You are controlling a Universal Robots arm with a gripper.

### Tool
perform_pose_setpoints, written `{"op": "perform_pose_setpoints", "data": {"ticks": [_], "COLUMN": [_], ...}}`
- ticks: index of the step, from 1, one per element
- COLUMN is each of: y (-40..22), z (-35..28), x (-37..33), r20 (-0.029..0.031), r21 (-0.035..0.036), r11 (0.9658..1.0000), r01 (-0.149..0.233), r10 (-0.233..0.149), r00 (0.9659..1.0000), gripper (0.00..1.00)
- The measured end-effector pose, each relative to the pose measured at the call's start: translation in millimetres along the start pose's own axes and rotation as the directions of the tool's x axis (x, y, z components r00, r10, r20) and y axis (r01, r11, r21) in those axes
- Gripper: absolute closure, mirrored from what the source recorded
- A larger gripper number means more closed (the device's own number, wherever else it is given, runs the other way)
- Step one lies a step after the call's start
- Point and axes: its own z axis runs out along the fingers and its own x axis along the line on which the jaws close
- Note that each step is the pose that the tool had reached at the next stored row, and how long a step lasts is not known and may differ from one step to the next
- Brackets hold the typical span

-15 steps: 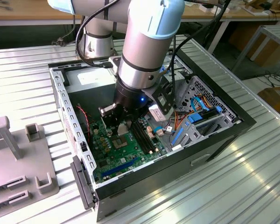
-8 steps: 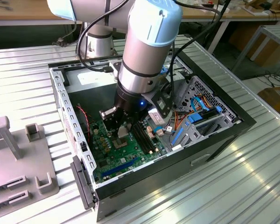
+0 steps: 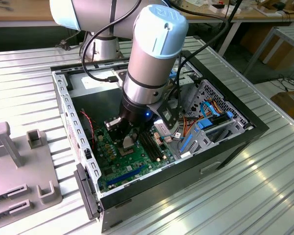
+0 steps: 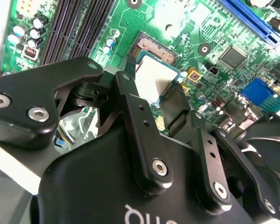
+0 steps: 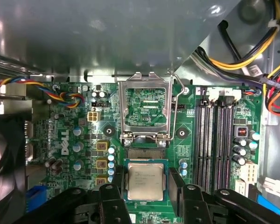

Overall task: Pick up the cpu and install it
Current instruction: 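Place the cpu into insertion slot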

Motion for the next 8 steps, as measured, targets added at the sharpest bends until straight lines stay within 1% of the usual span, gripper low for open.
{"op": "perform_pose_setpoints", "data": {"ticks": [8], "y": [0.0], "z": [0.8], "x": [-0.1], "r20": [0.0001], "r21": [-0.0002], "r11": [1.0000], "r01": [0.000], "r10": [0.000], "r00": [1.0000], "gripper": [0.53]}}
